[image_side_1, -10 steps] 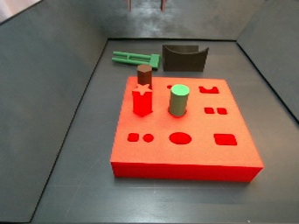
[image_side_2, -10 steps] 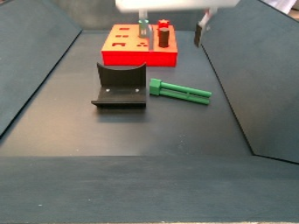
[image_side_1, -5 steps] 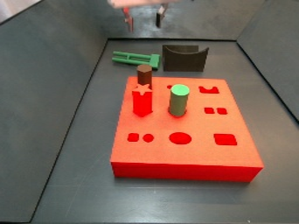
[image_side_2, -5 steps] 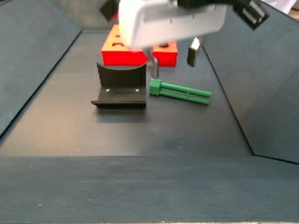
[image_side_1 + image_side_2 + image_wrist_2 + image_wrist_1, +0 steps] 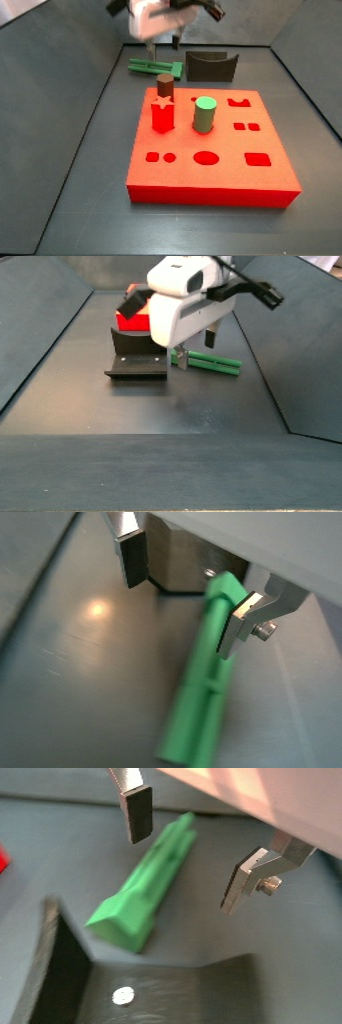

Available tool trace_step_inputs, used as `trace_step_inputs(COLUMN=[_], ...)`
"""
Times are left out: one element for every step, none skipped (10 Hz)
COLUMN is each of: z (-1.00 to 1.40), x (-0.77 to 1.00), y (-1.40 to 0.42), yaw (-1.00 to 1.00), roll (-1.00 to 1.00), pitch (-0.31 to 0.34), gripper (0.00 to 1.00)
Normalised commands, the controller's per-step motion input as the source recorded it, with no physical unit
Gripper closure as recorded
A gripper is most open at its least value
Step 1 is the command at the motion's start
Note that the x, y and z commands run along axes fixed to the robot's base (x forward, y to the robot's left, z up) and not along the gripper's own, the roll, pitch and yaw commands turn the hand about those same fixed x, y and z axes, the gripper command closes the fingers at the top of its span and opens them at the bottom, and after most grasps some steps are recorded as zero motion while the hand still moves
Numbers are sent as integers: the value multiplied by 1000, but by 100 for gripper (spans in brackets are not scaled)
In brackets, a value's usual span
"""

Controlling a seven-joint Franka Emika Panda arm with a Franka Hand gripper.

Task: Pick up the 3 prong object. Move up. Place the 3 prong object on the fixture. Regrasp the 3 prong object. Move to above the board. Insert the 3 prong object.
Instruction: Pick up the 3 prong object.

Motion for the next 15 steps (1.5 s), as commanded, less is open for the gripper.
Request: trace_step_inputs(z=[-431,-320,-214,-171,-271,-514,-303,-63,0,-34,0,0,0,0,0], x=[-180,-89,-131,0,0,11,40,0,0,9,51,0,0,0,0], y=[-429,-346,-49,0,9,0,17,0,0,0,0,0,0,0,0], yaw=[711,746,591,411,329,154,23,0,0,11,60,0,0,0,0], roll=[143,119,3,0,0,0,-6,0,19,0,0,0,0,0,0], pitch=[-159,-63,-84,0,0,0,0,0,0,0,0,0,0,0,0], gripper=[0,0,0,0,0,0,0,0,0,0,0,0,100,100,100])
